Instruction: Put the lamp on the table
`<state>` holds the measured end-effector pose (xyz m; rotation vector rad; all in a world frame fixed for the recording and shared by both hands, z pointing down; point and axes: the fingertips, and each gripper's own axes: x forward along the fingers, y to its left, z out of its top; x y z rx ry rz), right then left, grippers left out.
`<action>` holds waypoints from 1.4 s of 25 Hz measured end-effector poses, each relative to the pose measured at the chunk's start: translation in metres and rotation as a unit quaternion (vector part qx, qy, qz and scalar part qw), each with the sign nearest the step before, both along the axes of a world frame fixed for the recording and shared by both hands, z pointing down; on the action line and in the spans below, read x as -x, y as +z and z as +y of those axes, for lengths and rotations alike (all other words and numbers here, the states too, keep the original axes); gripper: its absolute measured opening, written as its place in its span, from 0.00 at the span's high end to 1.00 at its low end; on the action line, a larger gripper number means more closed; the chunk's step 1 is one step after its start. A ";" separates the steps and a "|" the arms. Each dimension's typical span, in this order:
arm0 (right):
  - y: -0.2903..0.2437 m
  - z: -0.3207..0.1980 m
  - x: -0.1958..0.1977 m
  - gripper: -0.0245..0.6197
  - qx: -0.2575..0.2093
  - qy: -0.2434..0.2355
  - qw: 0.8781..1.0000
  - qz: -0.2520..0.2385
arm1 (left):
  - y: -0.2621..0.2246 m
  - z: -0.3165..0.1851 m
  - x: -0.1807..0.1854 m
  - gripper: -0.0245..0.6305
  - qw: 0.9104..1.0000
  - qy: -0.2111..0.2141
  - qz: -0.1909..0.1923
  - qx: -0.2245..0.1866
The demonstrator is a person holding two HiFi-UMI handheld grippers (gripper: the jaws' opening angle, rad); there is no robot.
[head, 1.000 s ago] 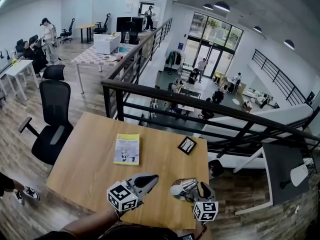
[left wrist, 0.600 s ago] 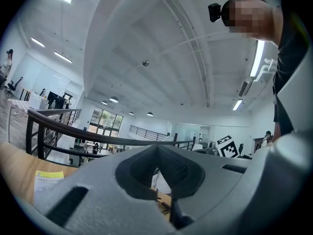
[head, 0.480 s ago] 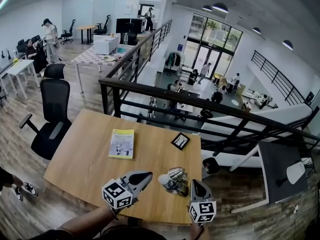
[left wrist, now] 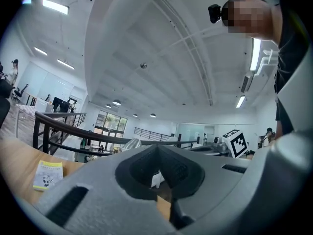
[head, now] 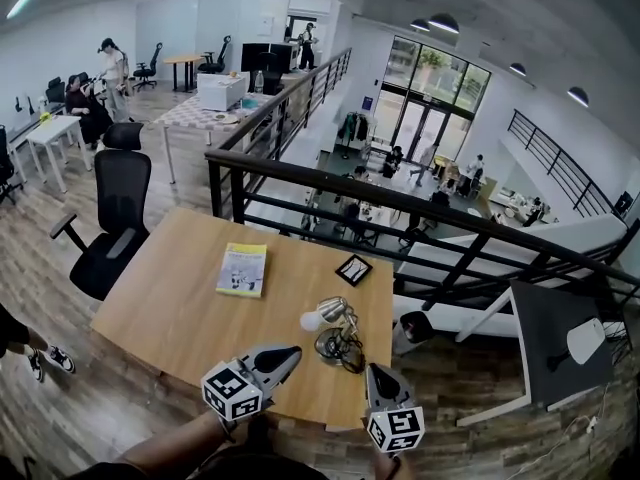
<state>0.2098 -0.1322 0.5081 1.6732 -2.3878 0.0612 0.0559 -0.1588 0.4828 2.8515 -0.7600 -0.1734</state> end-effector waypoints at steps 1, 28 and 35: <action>-0.001 0.013 -0.001 0.94 -0.001 -0.004 1.000 -0.001 | -0.001 0.013 -0.001 0.95 1.000 -0.003 0.000 -0.002; -0.005 0.196 0.096 0.94 -0.014 -0.025 0.999 -0.042 | -0.001 0.210 0.091 0.95 1.000 -0.023 -0.005 -0.016; -0.014 0.236 0.179 0.94 -0.022 -0.022 0.998 -0.052 | -0.002 0.252 0.165 0.95 1.000 -0.007 -0.013 -0.015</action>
